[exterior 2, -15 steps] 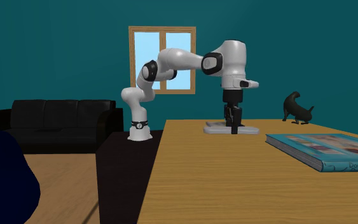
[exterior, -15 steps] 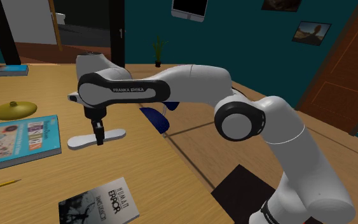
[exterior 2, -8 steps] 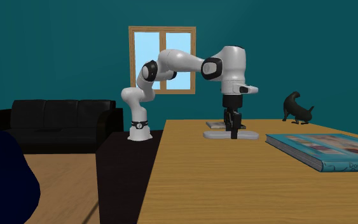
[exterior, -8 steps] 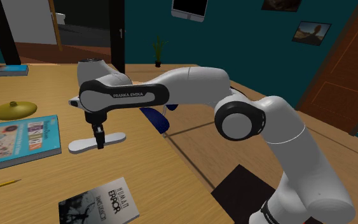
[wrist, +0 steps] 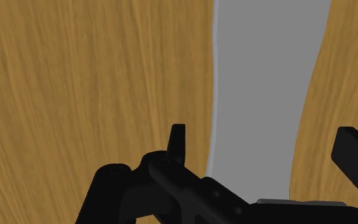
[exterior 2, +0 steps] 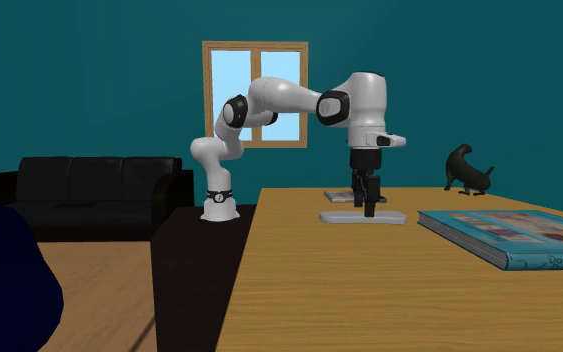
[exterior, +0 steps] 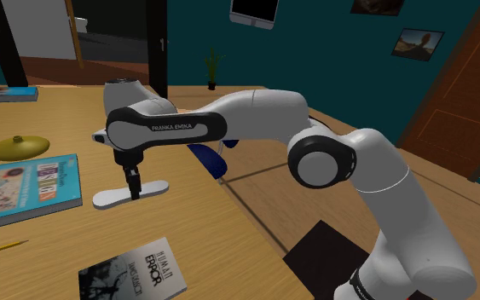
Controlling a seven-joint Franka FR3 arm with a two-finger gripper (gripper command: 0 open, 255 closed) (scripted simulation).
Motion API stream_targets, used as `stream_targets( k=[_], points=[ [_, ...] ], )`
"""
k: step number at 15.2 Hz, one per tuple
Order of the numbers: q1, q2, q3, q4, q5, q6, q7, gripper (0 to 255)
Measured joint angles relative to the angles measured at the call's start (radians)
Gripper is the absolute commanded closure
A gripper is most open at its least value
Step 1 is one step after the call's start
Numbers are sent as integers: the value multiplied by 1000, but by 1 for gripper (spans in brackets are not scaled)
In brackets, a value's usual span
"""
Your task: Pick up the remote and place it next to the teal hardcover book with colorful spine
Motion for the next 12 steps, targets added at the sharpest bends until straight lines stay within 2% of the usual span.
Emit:
stream_targets(
  k=[4, 5, 12],
  points=[
    [2, -11, 1, 54, 2, -64, -2, 0],
    [7, 9, 0, 120, 1, -108, -3, 0],
    [7, 5, 0, 136, 2, -131, -4, 0]
  ],
)
